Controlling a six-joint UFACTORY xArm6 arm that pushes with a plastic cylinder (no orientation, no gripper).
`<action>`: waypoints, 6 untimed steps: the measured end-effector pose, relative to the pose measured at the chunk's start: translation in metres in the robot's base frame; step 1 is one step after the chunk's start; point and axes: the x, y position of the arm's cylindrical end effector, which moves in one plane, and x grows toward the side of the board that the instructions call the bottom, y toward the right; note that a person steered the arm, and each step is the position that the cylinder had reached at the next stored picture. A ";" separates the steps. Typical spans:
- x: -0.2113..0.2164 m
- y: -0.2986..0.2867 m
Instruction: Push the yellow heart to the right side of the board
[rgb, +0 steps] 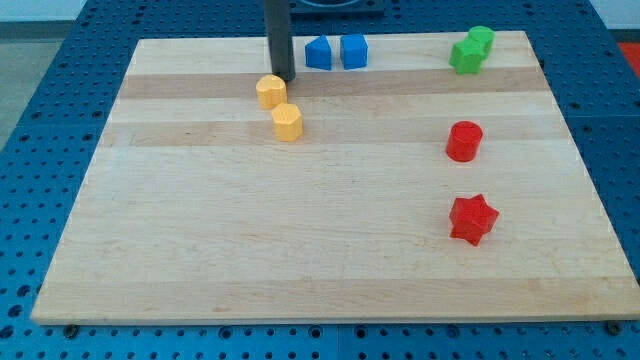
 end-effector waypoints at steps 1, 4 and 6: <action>0.004 -0.033; 0.039 0.003; 0.032 0.064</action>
